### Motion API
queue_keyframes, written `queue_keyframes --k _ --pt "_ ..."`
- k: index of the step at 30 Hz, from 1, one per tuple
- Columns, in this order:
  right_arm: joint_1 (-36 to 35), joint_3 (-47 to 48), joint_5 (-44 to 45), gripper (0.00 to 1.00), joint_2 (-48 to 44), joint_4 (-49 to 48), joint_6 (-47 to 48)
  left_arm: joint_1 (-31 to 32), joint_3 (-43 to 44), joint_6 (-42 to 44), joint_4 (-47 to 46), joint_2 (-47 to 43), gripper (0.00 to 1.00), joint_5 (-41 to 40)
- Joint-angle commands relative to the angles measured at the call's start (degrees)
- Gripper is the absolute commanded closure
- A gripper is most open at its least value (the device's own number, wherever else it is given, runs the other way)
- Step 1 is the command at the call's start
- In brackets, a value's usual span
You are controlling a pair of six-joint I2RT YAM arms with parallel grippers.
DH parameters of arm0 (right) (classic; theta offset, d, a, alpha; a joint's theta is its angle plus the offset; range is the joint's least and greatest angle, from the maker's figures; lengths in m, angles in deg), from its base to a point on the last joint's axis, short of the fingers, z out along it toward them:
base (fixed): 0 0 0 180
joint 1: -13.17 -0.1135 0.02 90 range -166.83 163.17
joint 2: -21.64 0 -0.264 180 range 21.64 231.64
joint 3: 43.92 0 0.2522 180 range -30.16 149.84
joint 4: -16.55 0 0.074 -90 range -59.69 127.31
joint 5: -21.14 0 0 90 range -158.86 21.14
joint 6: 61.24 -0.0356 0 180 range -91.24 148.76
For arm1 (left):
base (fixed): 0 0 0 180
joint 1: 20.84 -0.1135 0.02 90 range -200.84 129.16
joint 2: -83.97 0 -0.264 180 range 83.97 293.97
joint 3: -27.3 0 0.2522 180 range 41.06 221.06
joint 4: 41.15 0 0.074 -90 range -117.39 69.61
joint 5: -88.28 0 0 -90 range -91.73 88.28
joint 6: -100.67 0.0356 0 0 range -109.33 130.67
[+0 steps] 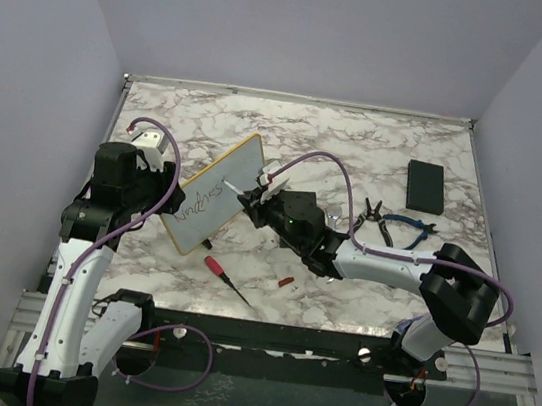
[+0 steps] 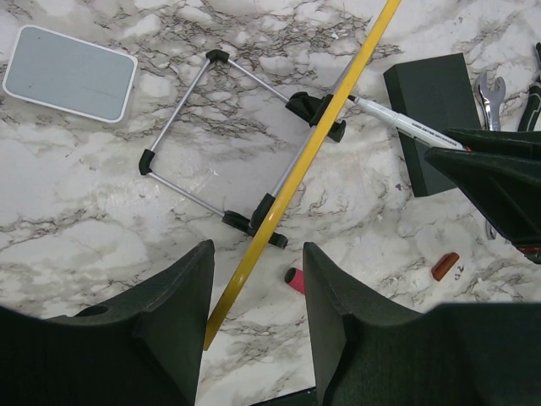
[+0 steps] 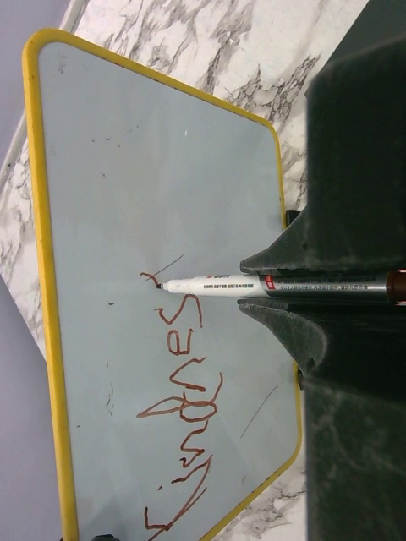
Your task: Write a sentence on the whiteboard
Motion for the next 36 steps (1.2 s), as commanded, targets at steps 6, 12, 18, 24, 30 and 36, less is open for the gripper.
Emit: queue_keyframes --k 6,12,18,24,30,36 --pt "0.02 0.45 -1.59 0.99 1.57 0.05 0.24 0.34 -0.40 -0.05 1.09 -0.27 0.53 1.48" --pt "0.02 0.46 0.95 0.99 2.30 0.99 -0.18 0.35 -0.40 -0.10 1.11 -0.27 0.53 1.43" --pt "0.02 0.43 3.70 0.99 2.22 1.29 -0.54 0.37 -0.40 -0.13 1.04 -0.36 0.53 1.33" --pt "0.07 1.19 5.62 0.99 2.78 2.46 -1.07 0.34 -0.40 -0.12 1.03 -0.40 0.53 1.29" --pt "0.11 1.01 5.48 0.99 3.29 2.78 -1.42 0.36 -0.48 -0.13 1.03 -0.51 0.53 1.38" --pt "0.11 1.03 3.85 0.99 3.62 2.53 -1.16 0.38 -0.48 -0.13 1.03 -0.60 0.53 1.34"
